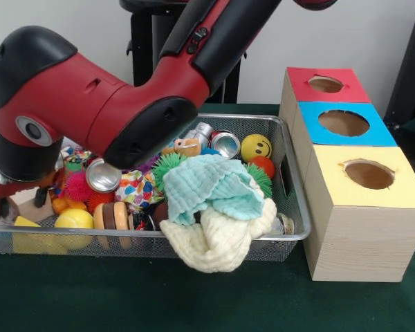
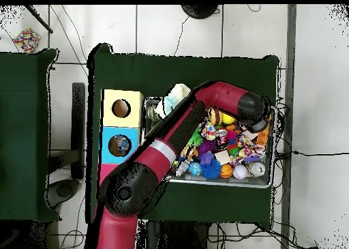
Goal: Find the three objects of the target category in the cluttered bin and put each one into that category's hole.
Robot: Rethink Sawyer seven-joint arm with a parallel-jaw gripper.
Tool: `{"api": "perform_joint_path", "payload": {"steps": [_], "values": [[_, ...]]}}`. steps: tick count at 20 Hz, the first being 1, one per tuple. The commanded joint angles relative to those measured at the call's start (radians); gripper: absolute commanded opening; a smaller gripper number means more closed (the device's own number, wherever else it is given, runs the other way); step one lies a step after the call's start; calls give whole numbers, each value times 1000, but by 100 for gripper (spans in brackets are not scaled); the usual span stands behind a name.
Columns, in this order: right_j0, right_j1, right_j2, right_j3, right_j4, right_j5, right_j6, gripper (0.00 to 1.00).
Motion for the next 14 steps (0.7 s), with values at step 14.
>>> {"api": "perform_joint_path", "payload": {"steps": [14], "values": [[-76,68,36,-98,69,7,92,100]]}}
